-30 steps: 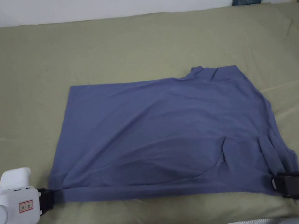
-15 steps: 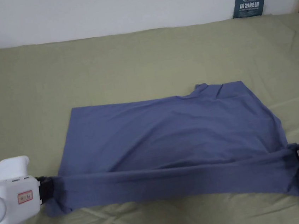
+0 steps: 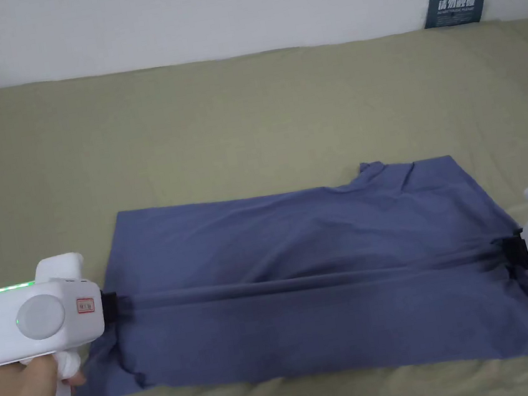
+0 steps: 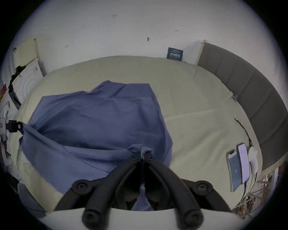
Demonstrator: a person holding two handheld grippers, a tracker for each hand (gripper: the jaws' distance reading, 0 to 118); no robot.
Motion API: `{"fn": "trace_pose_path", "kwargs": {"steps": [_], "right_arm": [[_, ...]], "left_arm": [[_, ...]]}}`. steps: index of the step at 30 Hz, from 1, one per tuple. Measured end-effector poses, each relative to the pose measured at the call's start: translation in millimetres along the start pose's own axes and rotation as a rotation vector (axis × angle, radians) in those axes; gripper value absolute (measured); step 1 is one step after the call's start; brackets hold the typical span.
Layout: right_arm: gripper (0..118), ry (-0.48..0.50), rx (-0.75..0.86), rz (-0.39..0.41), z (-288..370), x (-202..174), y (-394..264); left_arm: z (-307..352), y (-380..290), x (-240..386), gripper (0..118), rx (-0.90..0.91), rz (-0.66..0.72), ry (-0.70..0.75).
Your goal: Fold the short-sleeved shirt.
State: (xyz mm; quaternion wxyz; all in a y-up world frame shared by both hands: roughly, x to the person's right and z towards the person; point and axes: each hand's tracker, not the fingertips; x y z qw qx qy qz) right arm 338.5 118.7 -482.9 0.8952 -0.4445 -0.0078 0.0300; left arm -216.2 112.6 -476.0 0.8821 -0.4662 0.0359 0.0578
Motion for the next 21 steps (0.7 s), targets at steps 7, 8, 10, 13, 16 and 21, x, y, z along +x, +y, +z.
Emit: {"fn": "trace_pose_path", "kwargs": {"steps": [7, 8, 10, 13, 16, 21], "right_arm": [[118, 0.022, 0.002, -0.057, 2.4, 7.2, -5.4], [111, 0.055, -0.003, -0.077, 13.2, 10.9, -7.9], [105, 0.049, 0.051, -0.094, 24.4, 13.7, -17.9], [100, 0.069, 0.066, -0.107, 54.0, 18.2, -31.9], [0, 0.062, 0.096, -0.089, 73.2, 17.8, -51.4], [0, 0.06, 0.102, -0.097, 87.2, 22.3, -70.8]], "left_arm": [[10.1, -10.0, -2.9, 118, 0.035, -0.042, -0.008], [17.3, -12.5, -5.6, 118, 0.039, -0.038, -0.003], [35.1, -20.0, -8.9, 113, 0.067, -0.028, -0.001], [56.2, -33.6, -15.0, 84, 0.074, -0.012, 0.01], [67.2, -47.8, -18.3, 0, 0.046, -0.033, 0.007], [71.5, -63.4, -11.6, 0, 0.016, -0.047, -0.015]]}}
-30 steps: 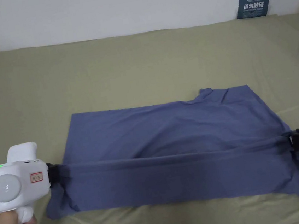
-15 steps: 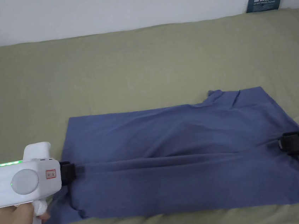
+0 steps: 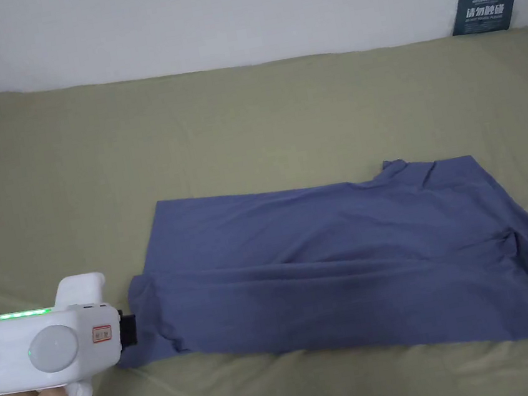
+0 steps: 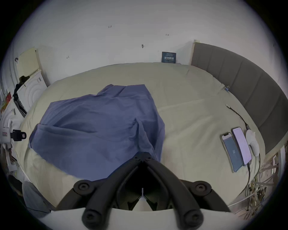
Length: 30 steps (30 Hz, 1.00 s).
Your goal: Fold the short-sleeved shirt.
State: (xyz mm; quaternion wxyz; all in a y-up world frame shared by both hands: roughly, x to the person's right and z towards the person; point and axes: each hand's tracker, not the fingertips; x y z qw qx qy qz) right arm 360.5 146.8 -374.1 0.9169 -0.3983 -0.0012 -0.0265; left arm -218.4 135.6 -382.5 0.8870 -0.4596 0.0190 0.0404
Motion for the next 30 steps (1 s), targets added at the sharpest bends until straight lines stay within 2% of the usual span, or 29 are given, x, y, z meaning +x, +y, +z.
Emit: {"fn": "trace_pose_path", "kwargs": {"steps": [2, 3, 4, 5, 6, 8, 11, 12, 13, 14, 15, 16, 17, 18, 19, 20, 21, 22, 23, 24, 25, 26, 27, 28, 29, 30], "right_arm": [[0, -0.001, -0.01, 0.018, 3.1, -0.3, -3.7], [0, -0.002, -0.021, 0.03, 3.6, -0.5, -5.0], [0, -0.019, -0.017, 0.041, 4.1, -4.0, -9.6], [0, -0.023, -0.019, 0.05, 4.8, -4.6, -11.4], [0, -0.022, -0.02, 0.054, 4.9, -4.7, -12.7], [0, -0.024, -0.034, 0.057, 0.6, -3.2, -13.8], [0, -0.028, -0.046, 0.052, -4.4, -1.5, -15.3], [0, -0.029, -0.05, 0.051, -6.8, -0.7, -15.9], [0, -0.027, -0.054, 0.049, -8.0, 0.2, -16.6], [0, -0.022, -0.058, 0.046, -9.0, 0.6, -17.1], [1, -0.014, -0.062, 0.043, -10.0, 1.1, -17.7], [8, 0.008, -0.068, 0.029, -19.8, 9.1, -18.2], [47, 0.006, -0.067, 0.027, -23.1, 9.6, -18.2], [91, 0.006, -0.073, 0.026, -27.6, 10.0, -17.9], [118, 0.013, -0.115, 0.022, -36.5, 11.1, -18.8], [112, 0.01, -0.164, 0.018, -41.8, 7.0, -22.5], [108, 0.043, -0.137, 0.033, -49.3, 8.6, -27.3], [109, 0.018, -0.155, 0.02, -58.9, 11.0, -28.4], [104, -0.005, -0.209, 0.016, -66.9, 9.5, -29.4], [87, -0.01, -0.225, 0.015, -69.1, 5.2, -29.4], [62, 0.004, -0.213, 0.018, -72.5, 6.4, -30.9], [52, 0.014, -0.212, 0.022, -73.5, 8.2, -32.3], [32, 0.033, -0.202, 0.01, -71.3, 8.5, -32.5], [7, 0.042, -0.194, 0.011, -62.8, 9.6, -28.7], [7, 0.09, -0.165, 0.016, -57.7, 8.1, -26.5], [7, 0.075, -0.148, 0.015, -53.7, 6.9, -26.2]], "left_arm": [[-3.2, 0.1, 2.9, 0, 0.0, 0.006, -0.001], [-5.4, -0.3, -1.4, 7, -0.004, 0.019, -0.008], [-8.3, 1.4, 0.3, 33, -0.007, 0.019, -0.009], [-14.4, 2.8, 2.6, 96, -0.026, 0.015, -0.001], [-21.5, 2.8, 4.0, 118, -0.042, 0.006, -0.007], [-30.5, 0.0, -5.5, 112, -0.036, 0.003, 0.037], [-47.1, -3.7, -8.5, 110, -0.072, -0.015, 0.079], [-51.5, -4.9, -11.8, 105, -0.091, -0.012, 0.088], [-53.7, -6.7, -16.2, 90, -0.088, 0.0, 0.079], [-52.6, -8.0, -16.1, 51, -0.098, 0.017, 0.055], [-52.0, -9.6, -14.1, 36, -0.109, 0.033, 0.027], [-50.9, -10.8, -14.6, 32, -0.094, 0.017, 0.051], [-51.0, -9.1, -17.0, 24, -0.101, 0.008, 0.029], [-50.5, -8.0, -18.6, 22, -0.106, 0.013, 0.012], [-45.5, -6.3, -12.0, 18, -0.1, 0.01, 0.024], [-45.9, -5.8, -10.9, 13, -0.102, -0.002, 0.024], [-46.4, -6.0, -9.0, 10, -0.098, -0.016, 0.028], [-47.4, -6.3, -7.0, 9, -0.094, -0.021, 0.021], [-43.6, -5.4, 1.5, 8, -0.099, -0.027, 0.029], [-44.6, -6.1, 5.0, 8, -0.094, -0.042, 0.046], [-46.0, -6.7, 7.9, 7, -0.094, -0.062, 0.056], [-46.4, -6.9, 9.9, 7, -0.095, -0.065, 0.059], [-41.9, -5.6, 12.1, 7, -0.094, -0.065, 0.058], [-40.5, -5.0, 12.4, 7, -0.093, -0.066, 0.062], [-38.3, -4.4, 11.9, 7, -0.093, -0.064, 0.06], [-35.3, -4.0, 11.7, 7, -0.086, -0.056, 0.058]]}}
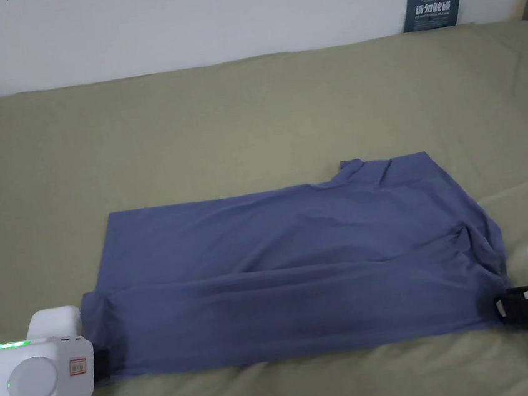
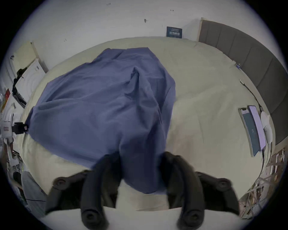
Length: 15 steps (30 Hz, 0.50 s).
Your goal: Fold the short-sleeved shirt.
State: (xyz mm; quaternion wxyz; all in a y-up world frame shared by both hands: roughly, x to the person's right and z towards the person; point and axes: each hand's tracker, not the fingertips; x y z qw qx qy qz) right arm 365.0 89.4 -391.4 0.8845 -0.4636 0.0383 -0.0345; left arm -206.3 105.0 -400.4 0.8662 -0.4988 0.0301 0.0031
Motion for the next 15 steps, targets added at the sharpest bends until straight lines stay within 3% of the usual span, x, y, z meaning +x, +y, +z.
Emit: {"fn": "trace_pose_path", "kwargs": {"steps": [3, 9, 15], "right_arm": [[7, -0.036, 0.018, 0.059, 15.7, -11.6, 4.0], [7, -0.03, 0.036, 0.084, 47.6, -13.8, -4.9], [7, -0.01, 0.017, 0.104, 80.3, -17.1, -54.7]], "left_arm": [[15.8, 1.3, -3.4, 7, 0.018, 0.018, -0.008], [51.8, -14.2, -13.3, 7, 0.061, 0.026, -0.019], [86.0, -78.7, -23.2, 7, 0.049, 0.063, -0.036]]}}
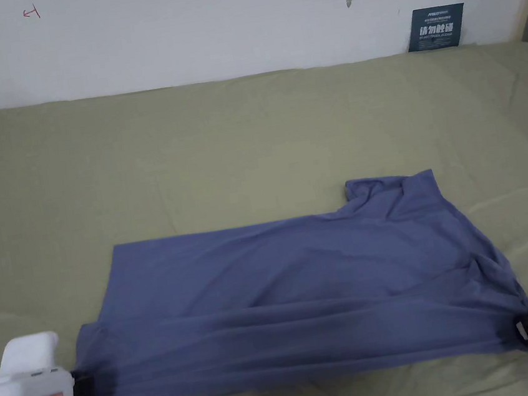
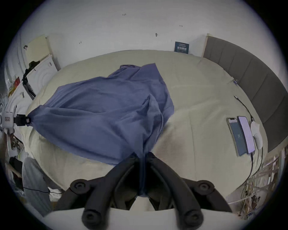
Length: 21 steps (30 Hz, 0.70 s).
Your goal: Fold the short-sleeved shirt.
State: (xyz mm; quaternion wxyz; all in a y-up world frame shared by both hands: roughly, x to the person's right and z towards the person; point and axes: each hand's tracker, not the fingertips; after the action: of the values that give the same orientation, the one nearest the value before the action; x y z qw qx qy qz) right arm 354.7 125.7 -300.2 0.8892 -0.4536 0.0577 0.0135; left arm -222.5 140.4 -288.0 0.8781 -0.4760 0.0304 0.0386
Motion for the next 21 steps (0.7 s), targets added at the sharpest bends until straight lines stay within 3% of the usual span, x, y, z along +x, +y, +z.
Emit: {"fn": "trace_pose_path", "kwargs": {"steps": [5, 10, 11, 12, 13, 14, 15, 16, 17, 18, 21], "right_arm": [[7, 0.011, -0.028, -0.007, 15.6, -4.3, -39.9], [9, 0.012, -0.048, -0.014, 10.4, -6.6, -48.0], [16, 0.014, -0.052, -0.02, 9.5, -5.9, -46.9], [35, 0.006, -0.054, -0.028, 9.9, -7.3, -46.1], [69, 0.003, -0.05, -0.04, 12.0, -7.0, -45.4], [106, 0.013, -0.056, -0.063, 15.3, -5.4, -43.9], [115, 0.057, -0.061, -0.102, 18.4, -2.3, -42.6], [115, 0.099, -0.054, -0.132, 20.9, -0.8, -40.2], [115, 0.091, 0.061, -0.18, 34.5, 2.8, -32.1], [109, 0.082, 0.002, -0.143, 36.6, 0.9, -26.2], [112, 0.042, 0.071, -0.084, 38.0, -4.6, -6.7]], "left_arm": [[13.3, -41.6, -8.4, 7, -0.027, 0.029, -0.007], [8.1, -42.8, -10.2, 7, -0.03, 0.023, -0.003], [6.5, -41.5, -10.2, 7, -0.031, 0.018, -0.001], [6.0, -41.4, -11.0, 11, -0.025, 0.017, 0.0], [6.0, -40.8, -12.5, 30, -0.019, 0.023, -0.004], [9.1, -40.0, -14.0, 83, -0.02, 0.033, -0.025], [10.5, -39.1, -15.4, 83, -0.022, 0.037, -0.033], [11.4, -37.8, -16.3, 97, -0.028, 0.029, -0.053], [14.1, -36.4, -16.6, 118, -0.006, 0.032, -0.055], [24.7, -29.5, -14.1, 118, 0.045, 0.035, -0.068], [28.0, 1.3, -10.9, 113, 0.066, 0.017, -0.056]]}}
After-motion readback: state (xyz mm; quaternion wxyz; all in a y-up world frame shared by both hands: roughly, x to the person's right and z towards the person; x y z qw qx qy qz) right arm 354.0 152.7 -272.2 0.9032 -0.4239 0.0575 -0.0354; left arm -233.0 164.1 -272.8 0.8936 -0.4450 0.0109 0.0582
